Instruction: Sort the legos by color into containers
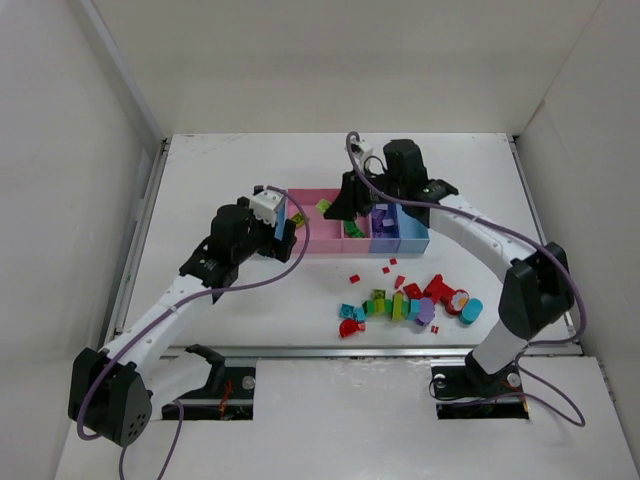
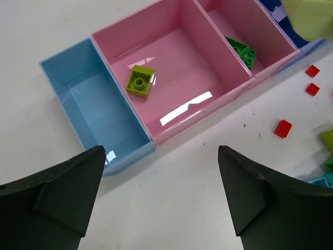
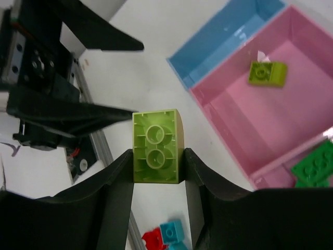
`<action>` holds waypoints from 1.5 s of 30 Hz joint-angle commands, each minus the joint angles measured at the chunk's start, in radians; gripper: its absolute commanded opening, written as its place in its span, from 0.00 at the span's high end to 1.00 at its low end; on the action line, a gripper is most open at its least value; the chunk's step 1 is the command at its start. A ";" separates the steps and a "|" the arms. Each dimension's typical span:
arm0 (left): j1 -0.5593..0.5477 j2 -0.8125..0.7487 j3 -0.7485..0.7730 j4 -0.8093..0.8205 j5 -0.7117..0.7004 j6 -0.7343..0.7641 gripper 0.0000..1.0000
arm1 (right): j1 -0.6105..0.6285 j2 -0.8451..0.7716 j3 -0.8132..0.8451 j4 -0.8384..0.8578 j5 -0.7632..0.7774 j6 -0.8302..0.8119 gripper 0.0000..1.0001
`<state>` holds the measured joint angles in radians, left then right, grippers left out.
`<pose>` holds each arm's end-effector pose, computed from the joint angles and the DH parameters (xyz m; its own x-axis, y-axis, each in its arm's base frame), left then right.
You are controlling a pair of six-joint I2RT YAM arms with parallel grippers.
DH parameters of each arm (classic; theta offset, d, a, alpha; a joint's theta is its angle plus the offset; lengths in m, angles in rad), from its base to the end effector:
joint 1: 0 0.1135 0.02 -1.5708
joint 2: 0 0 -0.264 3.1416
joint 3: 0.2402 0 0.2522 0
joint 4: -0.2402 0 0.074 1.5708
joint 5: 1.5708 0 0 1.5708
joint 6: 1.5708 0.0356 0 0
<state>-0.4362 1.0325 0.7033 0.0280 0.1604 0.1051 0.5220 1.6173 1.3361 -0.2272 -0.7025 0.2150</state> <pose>0.2152 -0.1066 0.2854 -0.2091 0.2118 -0.9547 0.5805 0.8126 0.0531 0.3115 0.2057 0.3176 -0.5978 -0.1560 -0.7863 -0.7597 0.4232 0.4936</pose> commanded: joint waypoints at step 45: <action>-0.016 0.093 0.022 0.116 0.001 0.124 0.12 | 0.177 -0.177 -0.155 -0.468 0.887 0.056 0.00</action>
<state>-0.4400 1.1286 0.7036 0.0875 0.1329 0.2302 0.6624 1.4570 1.2671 -0.5964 0.1638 0.2291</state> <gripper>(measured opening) 0.883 0.998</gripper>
